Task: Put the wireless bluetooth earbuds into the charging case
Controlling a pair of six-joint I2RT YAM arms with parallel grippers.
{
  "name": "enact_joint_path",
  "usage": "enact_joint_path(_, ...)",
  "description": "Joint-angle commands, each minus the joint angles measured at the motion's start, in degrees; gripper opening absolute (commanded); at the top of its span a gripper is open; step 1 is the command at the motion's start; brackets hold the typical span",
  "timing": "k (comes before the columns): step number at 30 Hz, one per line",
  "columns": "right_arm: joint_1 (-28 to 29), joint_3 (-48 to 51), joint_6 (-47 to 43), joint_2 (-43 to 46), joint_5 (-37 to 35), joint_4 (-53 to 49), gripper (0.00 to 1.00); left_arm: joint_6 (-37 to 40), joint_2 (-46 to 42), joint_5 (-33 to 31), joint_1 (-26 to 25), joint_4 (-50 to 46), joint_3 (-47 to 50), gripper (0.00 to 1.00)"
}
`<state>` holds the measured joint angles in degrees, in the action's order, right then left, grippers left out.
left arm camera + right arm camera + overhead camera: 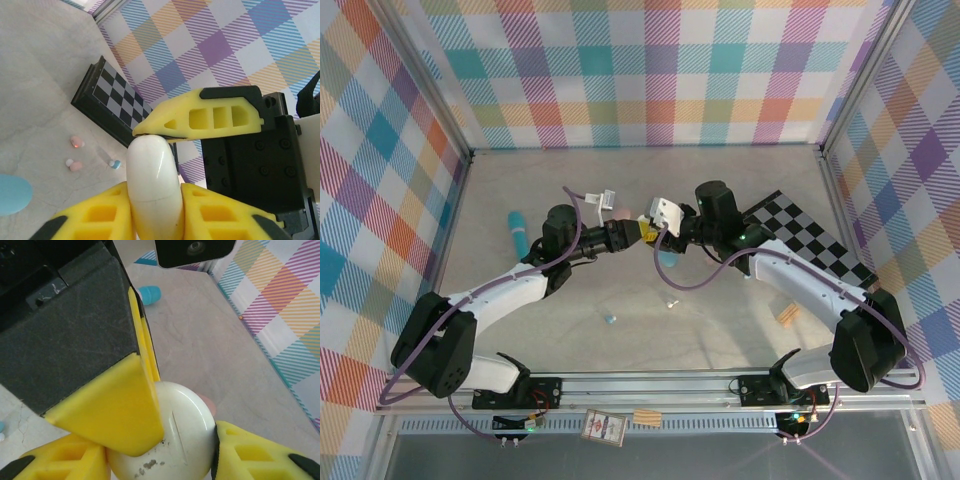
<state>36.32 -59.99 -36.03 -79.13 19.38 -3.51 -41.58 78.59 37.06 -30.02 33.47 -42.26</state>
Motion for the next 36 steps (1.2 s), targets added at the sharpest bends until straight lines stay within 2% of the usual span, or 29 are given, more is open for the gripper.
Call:
enact_joint_path(1, -0.1, 0.2, 0.7, 1.9, 2.4, 0.8, 0.55, 1.9, 0.0, 3.6, -0.8, 5.1, -1.1, 0.18)
enact_joint_path(4, -1.1, -1.5, -0.4, 2.9, 8.6, -5.5, 0.72, 4.1, -0.4, 4.6, -0.8, 9.0, -0.5, 0.16)
enact_joint_path(7, -2.8, -1.6, 0.3, 4.8, 14.8, -9.7, 0.82, 9.5, -0.8, 6.5, -0.8, 17.0, 1.6, 0.19)
enact_joint_path(10, -5.1, -1.6, 2.4, 6.9, 21.5, -12.1, 0.84, 15.8, -0.8, 6.9, -0.8, 25.5, 3.8, 0.19)
enact_joint_path(13, -6.9, -2.3, 4.9, 8.7, 26.4, -14.4, 0.87, 21.3, 0.3, 9.1, -0.8, 28.5, 3.5, 0.19)
enact_joint_path(17, -8.8, -3.5, 9.9, 10.4, 28.9, -15.1, 0.91, 23.4, 3.1, 14.3, -0.8, 37.4, 2.9, 0.19)
enact_joint_path(18, -9.3, -3.9, 11.6, 10.7, 29.4, -15.0, 0.91, 23.9, 3.7, 16.5, -0.8, 38.9, 2.3, 0.19)
enact_joint_path(20, -9.9, -5.0, 15.0, 10.9, 29.8, -14.6, 0.89, 25.2, 3.8, 18.2, -0.8, 36.1, 0.8, 0.18)
enact_joint_path(23, -10.6, -6.7, 18.9, 10.6, 29.8, -14.5, 0.77, 27.7, 3.3, 19.5, -0.8, 34.6, 0.1, 0.18)
enact_joint_path(26, -10.7, -8.2, 20.3, 9.7, 29.6, -15.0, 0.7, 28.5, 2.4, 19.8, -0.8, 34.3, 0.0, 0.18)
enact_joint_path(36, -10.6, -10.5, 21.4, 7.0, 28.1, -13.8, 0.69, 28.8, -0.5, 18.2, -1.2, 34.0, 1.1, 0.18)
